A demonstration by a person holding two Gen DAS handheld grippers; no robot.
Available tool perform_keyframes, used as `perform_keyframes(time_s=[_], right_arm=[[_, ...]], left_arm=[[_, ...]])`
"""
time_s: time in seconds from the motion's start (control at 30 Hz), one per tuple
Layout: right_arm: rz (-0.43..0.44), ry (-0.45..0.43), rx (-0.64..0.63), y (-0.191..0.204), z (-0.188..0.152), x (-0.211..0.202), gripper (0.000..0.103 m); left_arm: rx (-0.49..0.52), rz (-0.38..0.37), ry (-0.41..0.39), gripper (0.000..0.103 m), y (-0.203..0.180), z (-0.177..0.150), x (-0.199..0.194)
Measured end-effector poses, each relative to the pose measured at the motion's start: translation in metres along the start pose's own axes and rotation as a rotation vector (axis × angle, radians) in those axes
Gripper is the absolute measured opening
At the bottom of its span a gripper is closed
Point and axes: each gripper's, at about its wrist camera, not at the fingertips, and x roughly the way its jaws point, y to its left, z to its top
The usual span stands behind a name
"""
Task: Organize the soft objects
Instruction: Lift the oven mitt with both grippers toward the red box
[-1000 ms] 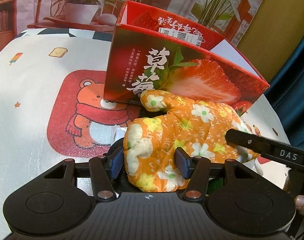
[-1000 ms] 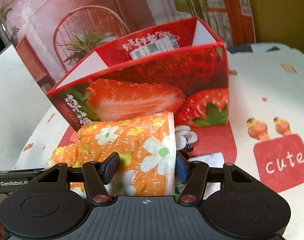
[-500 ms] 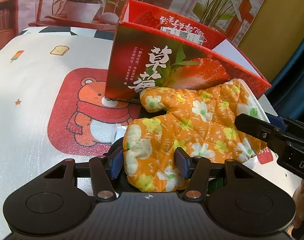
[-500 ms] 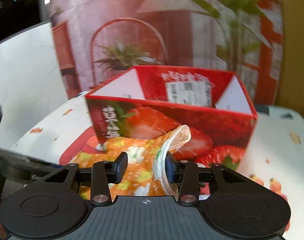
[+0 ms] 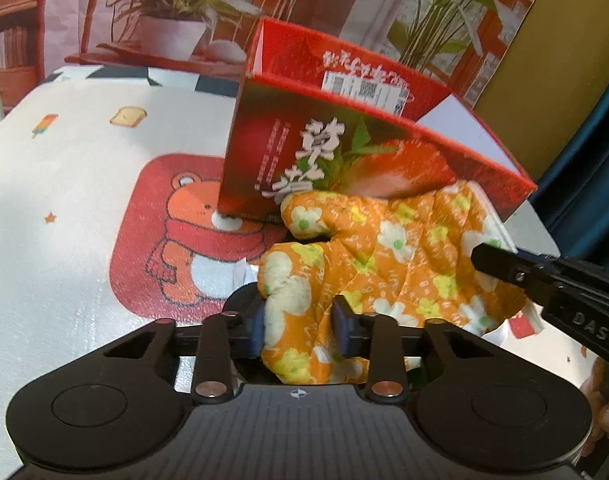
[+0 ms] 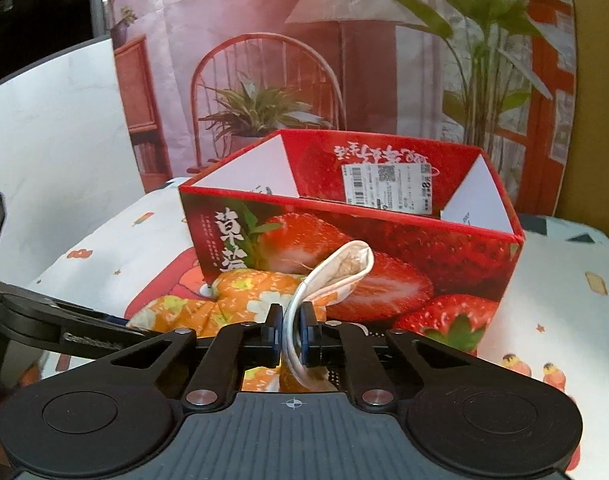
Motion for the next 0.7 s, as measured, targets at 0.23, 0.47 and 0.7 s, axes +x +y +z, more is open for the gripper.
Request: perform_keyframes(time_s=[0.23,0.47,0.7], right_arm=[[0.007,-0.041,0.017,-0.003,0.003,-0.012,0.007],[0.028,-0.105,0.024,-0.004,0.021,-0.028,0.007],[0.044,-0.161,0.023,-0.003,0.039,-0.039,0.007]], left_arm=[[0.018,-0.006,-0.090,0.018,-0.004,0.007,-0.031],[0.039,-0.017,-0.175,0.018,-0.009,0.021,-0.059],[0.058,-0.028,-0.247,0.018,-0.016,0.030,-0.076]])
